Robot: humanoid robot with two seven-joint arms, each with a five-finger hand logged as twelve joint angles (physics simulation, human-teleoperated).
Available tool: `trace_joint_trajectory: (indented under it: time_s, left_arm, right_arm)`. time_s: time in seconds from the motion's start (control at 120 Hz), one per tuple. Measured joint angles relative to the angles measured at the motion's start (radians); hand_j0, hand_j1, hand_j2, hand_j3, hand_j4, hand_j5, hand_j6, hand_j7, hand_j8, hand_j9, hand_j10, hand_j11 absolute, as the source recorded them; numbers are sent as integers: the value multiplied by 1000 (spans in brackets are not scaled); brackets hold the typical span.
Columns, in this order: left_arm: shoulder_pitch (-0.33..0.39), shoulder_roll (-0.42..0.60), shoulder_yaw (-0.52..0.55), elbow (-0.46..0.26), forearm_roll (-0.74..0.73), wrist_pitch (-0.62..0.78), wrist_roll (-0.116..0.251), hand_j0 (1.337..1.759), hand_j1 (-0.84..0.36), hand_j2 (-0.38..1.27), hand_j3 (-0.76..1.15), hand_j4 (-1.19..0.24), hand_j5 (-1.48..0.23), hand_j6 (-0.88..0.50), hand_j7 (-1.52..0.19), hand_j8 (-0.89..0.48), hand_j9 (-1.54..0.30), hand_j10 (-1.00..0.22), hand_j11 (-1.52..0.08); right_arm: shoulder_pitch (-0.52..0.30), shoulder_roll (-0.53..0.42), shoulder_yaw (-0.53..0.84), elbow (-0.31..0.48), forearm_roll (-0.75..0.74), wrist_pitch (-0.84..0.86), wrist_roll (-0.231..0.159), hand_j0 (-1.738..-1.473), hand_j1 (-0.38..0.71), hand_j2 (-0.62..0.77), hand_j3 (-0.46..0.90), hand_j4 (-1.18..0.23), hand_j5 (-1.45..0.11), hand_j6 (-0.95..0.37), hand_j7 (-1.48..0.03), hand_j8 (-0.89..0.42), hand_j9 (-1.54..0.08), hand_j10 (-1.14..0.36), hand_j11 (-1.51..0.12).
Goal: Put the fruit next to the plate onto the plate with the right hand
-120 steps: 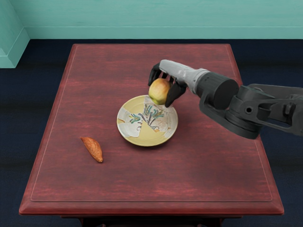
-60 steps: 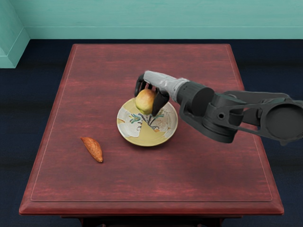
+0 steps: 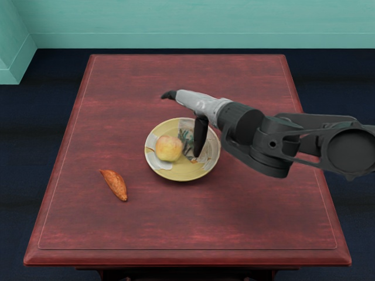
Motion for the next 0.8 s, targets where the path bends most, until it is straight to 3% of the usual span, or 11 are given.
trace_joint_trajectory:
  time_s: [0.35,0.575,0.683,0.8]
  left_arm:
    - [26,0,-1,0,0,0,0,1658,339,2,0,-9,-11,-9,-11,-9,-11,-8,-11]
    - [25,0,0,0,0,0,0,1658,339,2,0,-8,-11,-9,-11,-9,-11,-8,-11]
    - [25,0,0,0,0,0,0,1658,339,2,0,-8,-11,-9,-11,-9,-11,-8,-11]
    - [25,0,0,0,0,0,0,1658,339,2,0,-9,-11,-9,-11,-9,-11,-8,-11]
  right_arm:
    - [-78,-43,316,111,474,156,0,-1658,-331,10,0,-17,-31,-13,-30,-14,-30,-20,-31]
    - [-322,-58,626,117,809,528,0,-1658,-343,4,0,-6,-10,-4,-10,-5,-10,-7,-10]
    - [-382,-88,685,109,984,698,0,-1658,-346,2,0,-3,-6,-3,-6,-3,-6,-4,-6]
    - [-456,-197,706,68,1165,804,0,-1658,-347,1,0,-2,-3,-1,-3,-2,-3,-2,-3]
